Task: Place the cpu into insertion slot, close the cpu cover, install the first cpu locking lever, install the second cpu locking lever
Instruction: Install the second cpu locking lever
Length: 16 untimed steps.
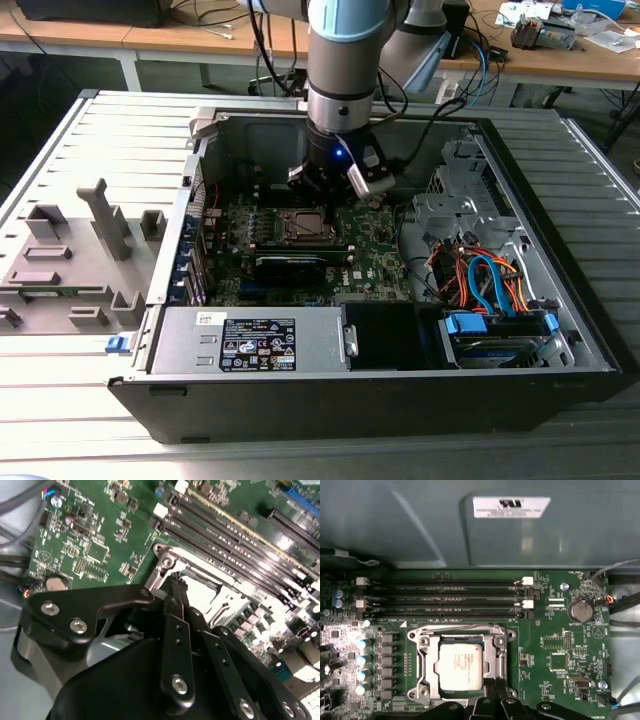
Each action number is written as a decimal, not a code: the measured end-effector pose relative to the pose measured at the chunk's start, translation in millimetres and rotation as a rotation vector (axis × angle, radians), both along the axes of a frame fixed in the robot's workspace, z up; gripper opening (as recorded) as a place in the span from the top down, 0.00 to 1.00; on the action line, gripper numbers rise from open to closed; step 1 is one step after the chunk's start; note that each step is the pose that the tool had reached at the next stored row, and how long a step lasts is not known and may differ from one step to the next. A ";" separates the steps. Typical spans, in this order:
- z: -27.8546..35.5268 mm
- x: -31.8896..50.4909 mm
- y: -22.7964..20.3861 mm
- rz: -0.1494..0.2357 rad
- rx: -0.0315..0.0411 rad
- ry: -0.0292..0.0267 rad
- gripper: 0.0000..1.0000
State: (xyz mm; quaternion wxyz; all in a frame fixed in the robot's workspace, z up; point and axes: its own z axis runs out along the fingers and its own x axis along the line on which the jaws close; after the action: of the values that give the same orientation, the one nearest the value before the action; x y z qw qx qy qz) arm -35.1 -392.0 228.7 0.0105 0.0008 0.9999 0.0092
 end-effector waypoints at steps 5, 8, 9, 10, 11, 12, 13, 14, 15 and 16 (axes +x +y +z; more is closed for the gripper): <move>0.0 0.1 -14.4 0.000 0.0586 0.0000 0.89; 0.0 0.1 -23.7 0.000 0.0813 0.0001 0.89; 0.0 0.1 -27.9 0.000 0.0872 0.0000 0.89; 0.0 0.1 -31.3 0.000 0.0900 0.0000 0.89; 0.0 0.1 -36.9 0.000 0.0941 0.0000 0.89; 0.0 0.1 -41.2 0.000 0.1057 0.0000 0.89; 0.0 0.0 -42.5 0.000 0.1190 0.0001 0.89; 0.0 -0.1 -43.9 0.000 0.1367 0.0000 0.89; 0.0 -0.8 -44.9 0.000 0.1531 0.0000 0.89; -0.1 -2.5 -46.5 0.000 0.1739 0.0000 0.89</move>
State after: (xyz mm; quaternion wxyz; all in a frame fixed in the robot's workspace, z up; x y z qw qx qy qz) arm -37.6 -438.5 228.6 0.0104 0.0018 0.9953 0.0960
